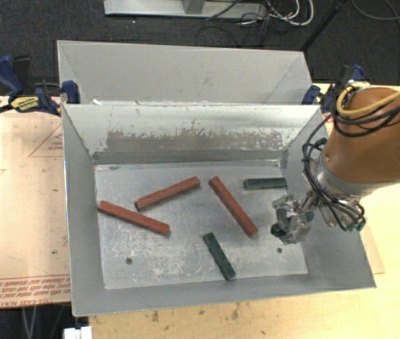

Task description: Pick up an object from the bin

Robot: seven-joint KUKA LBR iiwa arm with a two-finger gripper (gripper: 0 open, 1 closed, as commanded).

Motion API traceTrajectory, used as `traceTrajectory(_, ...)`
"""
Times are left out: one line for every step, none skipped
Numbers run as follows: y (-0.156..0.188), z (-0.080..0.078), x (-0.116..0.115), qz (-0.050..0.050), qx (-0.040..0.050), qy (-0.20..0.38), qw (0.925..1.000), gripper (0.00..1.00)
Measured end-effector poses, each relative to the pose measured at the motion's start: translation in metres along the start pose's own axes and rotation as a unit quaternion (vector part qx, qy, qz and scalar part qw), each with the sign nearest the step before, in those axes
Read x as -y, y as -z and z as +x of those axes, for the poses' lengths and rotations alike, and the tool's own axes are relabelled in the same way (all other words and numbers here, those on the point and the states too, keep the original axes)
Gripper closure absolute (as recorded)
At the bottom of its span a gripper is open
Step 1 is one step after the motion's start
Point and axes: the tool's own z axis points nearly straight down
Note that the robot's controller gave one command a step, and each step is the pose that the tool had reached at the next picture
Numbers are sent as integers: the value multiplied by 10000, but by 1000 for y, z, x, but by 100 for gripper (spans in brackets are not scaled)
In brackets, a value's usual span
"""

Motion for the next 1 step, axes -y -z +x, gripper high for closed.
traceTrajectory(46,-12,-24,13,31,3,10000,100)
